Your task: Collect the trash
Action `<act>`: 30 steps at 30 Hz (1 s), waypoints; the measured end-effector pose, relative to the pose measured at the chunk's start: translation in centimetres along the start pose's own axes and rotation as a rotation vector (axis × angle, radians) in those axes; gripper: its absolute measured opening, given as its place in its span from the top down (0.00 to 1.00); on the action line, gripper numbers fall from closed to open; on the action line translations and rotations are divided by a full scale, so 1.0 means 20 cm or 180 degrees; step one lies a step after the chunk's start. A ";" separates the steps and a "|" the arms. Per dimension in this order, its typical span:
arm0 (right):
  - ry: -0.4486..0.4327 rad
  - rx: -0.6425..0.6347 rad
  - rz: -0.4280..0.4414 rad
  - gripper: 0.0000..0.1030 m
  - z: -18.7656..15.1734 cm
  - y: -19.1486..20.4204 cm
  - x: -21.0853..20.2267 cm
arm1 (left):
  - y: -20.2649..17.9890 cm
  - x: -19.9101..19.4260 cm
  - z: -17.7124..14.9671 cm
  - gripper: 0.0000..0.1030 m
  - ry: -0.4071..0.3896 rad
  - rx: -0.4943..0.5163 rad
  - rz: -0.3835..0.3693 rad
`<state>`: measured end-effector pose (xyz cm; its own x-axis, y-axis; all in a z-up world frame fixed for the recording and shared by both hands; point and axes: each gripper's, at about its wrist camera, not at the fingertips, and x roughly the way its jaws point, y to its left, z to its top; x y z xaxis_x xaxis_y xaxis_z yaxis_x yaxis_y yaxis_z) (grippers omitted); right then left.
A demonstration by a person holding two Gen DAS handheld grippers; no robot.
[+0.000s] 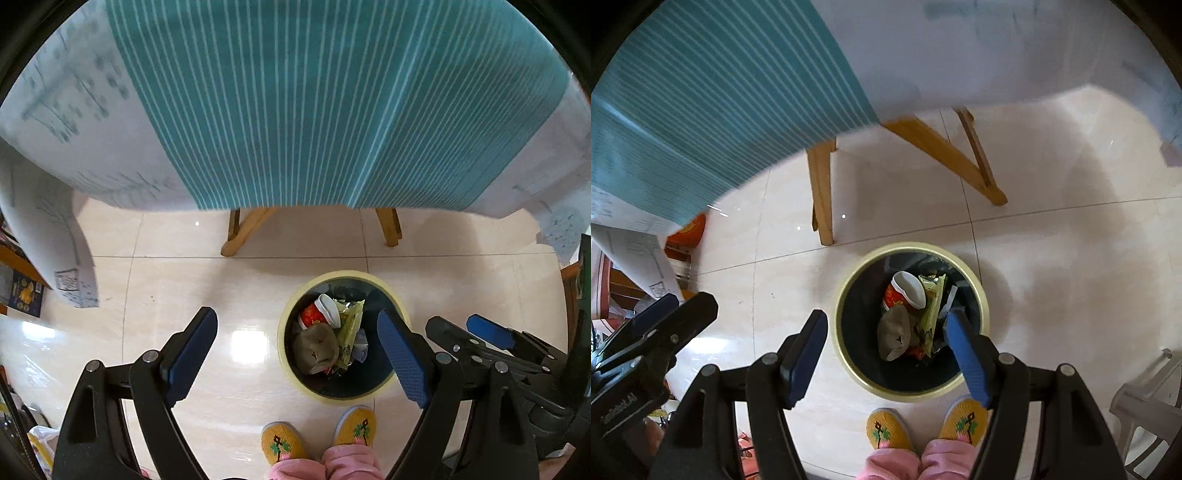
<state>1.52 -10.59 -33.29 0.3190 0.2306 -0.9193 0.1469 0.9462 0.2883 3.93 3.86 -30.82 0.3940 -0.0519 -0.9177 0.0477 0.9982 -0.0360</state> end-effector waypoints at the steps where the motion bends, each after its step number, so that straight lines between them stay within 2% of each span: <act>1: -0.0018 0.0000 -0.0003 0.34 0.00 0.01 -0.05 | 0.00 -0.04 0.01 0.15 -0.0015 0.0007 0.0002; 15: -0.0234 -0.0078 -0.0042 0.33 0.07 0.17 -0.62 | 0.00 -0.53 0.09 0.15 -0.0106 0.0068 -0.0015; 24: -0.0524 -0.0190 -0.0035 0.33 0.14 0.33 -1.10 | 0.01 -0.96 0.21 0.15 -0.0304 0.0087 -0.0080; 30: -0.0707 -0.0267 -0.0005 0.33 0.16 0.43 -1.37 | 0.03 -1.26 0.30 0.15 -0.0528 0.0059 -0.0108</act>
<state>-2.89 -9.51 -4.66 0.5182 0.1822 -0.8356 0.0722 0.9642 0.2550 -0.52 5.54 -5.42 0.5378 -0.0912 -0.8381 0.0799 0.9952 -0.0570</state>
